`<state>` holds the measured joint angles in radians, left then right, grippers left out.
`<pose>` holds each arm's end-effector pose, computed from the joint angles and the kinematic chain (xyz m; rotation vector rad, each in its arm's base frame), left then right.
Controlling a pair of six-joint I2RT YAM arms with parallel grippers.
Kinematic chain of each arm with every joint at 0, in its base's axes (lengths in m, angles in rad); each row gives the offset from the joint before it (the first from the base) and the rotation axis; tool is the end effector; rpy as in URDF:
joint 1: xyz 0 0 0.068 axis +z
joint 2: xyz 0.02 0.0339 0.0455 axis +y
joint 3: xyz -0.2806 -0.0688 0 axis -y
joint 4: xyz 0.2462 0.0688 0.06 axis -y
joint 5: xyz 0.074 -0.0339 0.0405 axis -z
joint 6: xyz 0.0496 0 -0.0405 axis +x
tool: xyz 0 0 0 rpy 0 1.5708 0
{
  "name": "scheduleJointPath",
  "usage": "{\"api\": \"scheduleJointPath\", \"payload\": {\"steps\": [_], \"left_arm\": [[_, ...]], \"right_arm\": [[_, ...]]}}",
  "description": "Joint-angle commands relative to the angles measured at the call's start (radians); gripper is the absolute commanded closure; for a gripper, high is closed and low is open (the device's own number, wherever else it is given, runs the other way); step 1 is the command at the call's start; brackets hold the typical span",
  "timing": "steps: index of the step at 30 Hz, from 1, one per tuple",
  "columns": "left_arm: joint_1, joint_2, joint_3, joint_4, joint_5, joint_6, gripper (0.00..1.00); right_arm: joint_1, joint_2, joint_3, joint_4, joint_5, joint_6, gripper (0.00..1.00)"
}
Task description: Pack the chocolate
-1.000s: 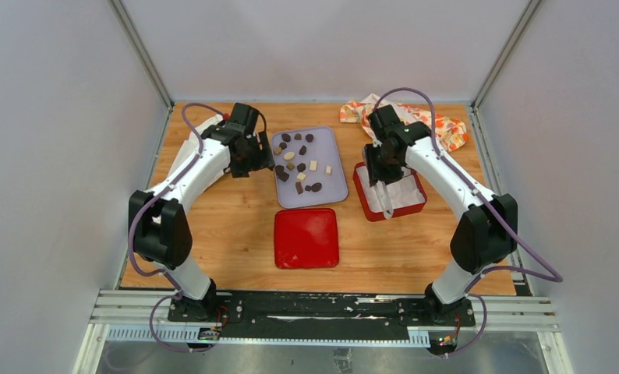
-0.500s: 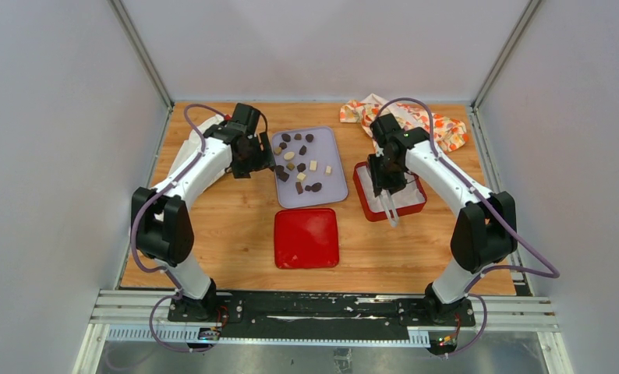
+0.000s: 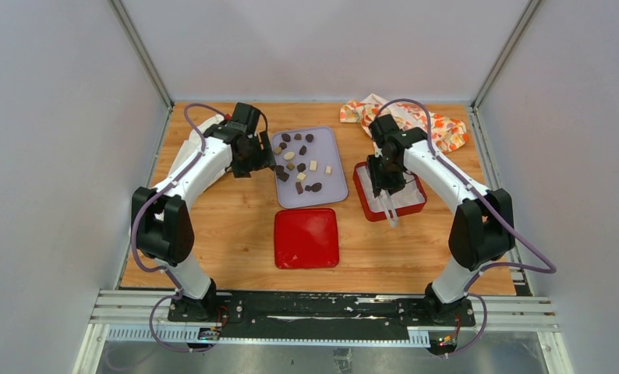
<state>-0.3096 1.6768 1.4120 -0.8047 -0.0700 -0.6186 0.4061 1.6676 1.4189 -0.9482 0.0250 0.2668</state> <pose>0.3462 -0.1071 0.2777 -0.4319 2.6188 -0.2211 0.3180 0.1354 0.2753 -0.1867 2.7708 0.1407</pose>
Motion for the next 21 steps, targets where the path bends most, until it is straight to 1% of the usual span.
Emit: {"api": "scheduleJointPath", "payload": {"steps": [1, 16, 21], "left_arm": [[0.009, 0.012, 0.039, 0.013, 0.004, 0.004, 0.24], [0.009, 0.03, 0.049, 0.013, 0.019, 0.02, 0.24], [0.009, 0.038, 0.057, 0.012, 0.024, 0.025, 0.24]], "right_arm": [[-0.019, 0.012, 0.012, -0.008, 0.001, -0.016, 1.0], [-0.023, 0.029, -0.005, 0.0, -0.009, -0.001, 1.0], [-0.023, 0.061, -0.017, 0.0, -0.009, 0.003, 0.95]]}}
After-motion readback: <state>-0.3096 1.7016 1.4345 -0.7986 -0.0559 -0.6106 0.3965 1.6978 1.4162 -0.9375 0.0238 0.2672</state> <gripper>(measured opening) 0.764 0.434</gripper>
